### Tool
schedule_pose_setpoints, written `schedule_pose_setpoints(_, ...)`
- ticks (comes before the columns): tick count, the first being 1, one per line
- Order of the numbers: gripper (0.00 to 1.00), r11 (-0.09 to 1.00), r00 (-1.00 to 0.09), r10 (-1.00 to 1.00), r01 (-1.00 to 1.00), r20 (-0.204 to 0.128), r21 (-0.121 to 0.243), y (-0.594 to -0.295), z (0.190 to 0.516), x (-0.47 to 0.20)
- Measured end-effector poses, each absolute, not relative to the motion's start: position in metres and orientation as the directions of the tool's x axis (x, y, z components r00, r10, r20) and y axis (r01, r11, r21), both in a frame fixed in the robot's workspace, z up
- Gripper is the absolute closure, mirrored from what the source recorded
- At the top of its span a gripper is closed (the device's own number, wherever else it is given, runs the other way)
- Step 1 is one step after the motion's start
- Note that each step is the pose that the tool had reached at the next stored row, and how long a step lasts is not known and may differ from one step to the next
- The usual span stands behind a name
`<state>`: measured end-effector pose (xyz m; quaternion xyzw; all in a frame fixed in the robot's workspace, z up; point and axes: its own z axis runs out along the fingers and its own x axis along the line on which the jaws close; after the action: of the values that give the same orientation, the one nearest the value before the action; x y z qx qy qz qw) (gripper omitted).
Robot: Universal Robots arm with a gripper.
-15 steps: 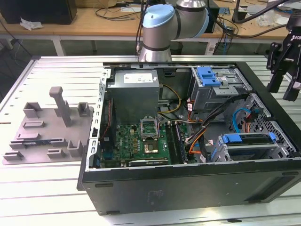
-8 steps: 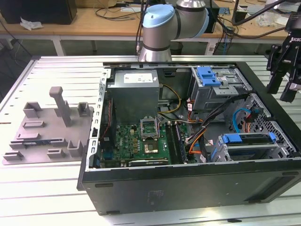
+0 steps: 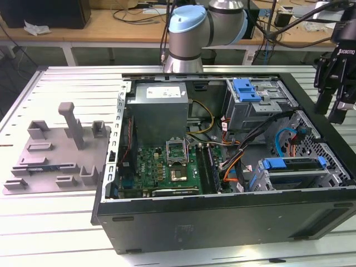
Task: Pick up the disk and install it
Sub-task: 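Insert the first disk wire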
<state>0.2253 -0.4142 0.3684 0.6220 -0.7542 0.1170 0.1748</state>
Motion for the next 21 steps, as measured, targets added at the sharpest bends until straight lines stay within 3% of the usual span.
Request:
schedule_pose_setpoints(5, 0.44, 0.225, -0.19, -0.889, -0.974, 0.416, 0.036, -0.414, 0.363, 0.221)
schedule_pose_setpoints(10, 0.44, 0.237, -0.2, -0.869, -0.971, 0.453, 0.025, -0.413, 0.359, 0.209)
schedule_pose_setpoints(21, 0.44, 0.254, -0.223, -0.86, -0.967, 0.459, 0.005, -0.408, 0.349, 0.197)
